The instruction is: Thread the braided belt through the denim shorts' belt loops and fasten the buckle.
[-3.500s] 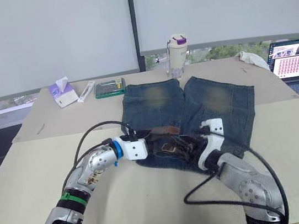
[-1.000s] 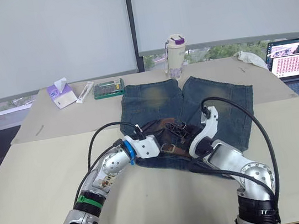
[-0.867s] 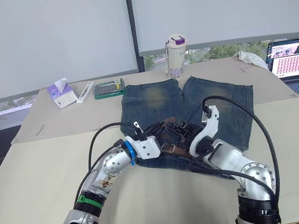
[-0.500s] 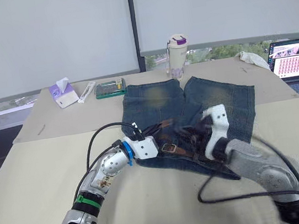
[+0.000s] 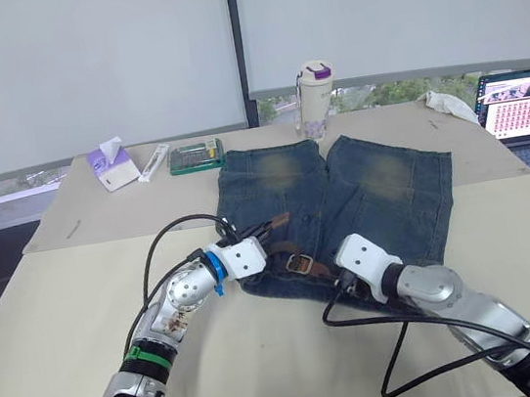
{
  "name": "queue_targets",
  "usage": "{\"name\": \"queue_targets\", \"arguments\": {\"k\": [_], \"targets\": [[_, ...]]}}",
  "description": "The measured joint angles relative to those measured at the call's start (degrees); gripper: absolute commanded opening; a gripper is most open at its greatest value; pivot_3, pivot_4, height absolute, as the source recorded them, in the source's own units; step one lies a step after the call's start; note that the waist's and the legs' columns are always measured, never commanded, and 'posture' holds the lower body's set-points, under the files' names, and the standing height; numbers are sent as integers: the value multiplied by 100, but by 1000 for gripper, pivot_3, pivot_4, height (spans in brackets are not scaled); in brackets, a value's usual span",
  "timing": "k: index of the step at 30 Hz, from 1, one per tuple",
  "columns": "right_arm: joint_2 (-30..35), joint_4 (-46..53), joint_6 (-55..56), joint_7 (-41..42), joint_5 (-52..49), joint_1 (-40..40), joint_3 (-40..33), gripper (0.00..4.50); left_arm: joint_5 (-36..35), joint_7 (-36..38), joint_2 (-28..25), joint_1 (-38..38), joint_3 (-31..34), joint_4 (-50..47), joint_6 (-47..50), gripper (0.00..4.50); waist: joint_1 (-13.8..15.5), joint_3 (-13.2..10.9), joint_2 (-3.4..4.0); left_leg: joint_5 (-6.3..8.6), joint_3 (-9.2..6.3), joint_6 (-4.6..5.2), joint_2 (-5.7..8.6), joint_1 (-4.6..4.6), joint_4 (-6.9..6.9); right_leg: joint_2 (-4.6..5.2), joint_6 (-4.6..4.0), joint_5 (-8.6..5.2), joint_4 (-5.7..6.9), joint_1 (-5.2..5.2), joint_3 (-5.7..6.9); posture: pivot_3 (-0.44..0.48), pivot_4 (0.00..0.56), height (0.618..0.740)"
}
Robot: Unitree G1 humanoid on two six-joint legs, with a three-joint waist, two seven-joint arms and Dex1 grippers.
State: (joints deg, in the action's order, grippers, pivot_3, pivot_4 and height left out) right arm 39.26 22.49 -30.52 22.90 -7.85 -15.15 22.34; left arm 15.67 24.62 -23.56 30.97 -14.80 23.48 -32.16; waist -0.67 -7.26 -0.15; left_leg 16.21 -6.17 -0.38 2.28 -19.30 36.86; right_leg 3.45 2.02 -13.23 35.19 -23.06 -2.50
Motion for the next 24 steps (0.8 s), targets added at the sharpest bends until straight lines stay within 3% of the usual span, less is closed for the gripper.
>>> {"name": "queue_targets", "arguments": {"k": [12, 16, 21, 24], "targets": [[-455, -68, -228, 250, 525, 46, -53, 2799, -2, 78, 6, 0, 4, 6, 9, 0, 2, 0, 0, 0, 0, -1, 2, 0, 0, 0, -2, 1, 2, -2, -1, 0, 150, 740], [-440, -149, -215, 206, 931, 6, -33, 1676, -2, 149, 3, 0, 3, 6, 10, 0, 7, 0, 0, -1, 0, -1, 3, 0, 0, 0, -2, 1, 2, -2, 0, 0, 150, 740], [32, -250, 472, 304, 1836, -7, 296, 28, 13, 401, -73, 36, -52, 5, 19, 0, 26, 0, 1, -1, 0, -2, 7, 1, 2, 4, -2, 1, 1, 0, 1, 0, 150, 740], [289, -546, 1215, 144, 2538, -34, 439, 17, 90, 639, -135, 213, -195, 3, 96, 0, 43, 0, 0, -3, 1, -4, 10, -1, 4, 5, -1, 1, 2, 0, 1, 0, 150, 740]]}}
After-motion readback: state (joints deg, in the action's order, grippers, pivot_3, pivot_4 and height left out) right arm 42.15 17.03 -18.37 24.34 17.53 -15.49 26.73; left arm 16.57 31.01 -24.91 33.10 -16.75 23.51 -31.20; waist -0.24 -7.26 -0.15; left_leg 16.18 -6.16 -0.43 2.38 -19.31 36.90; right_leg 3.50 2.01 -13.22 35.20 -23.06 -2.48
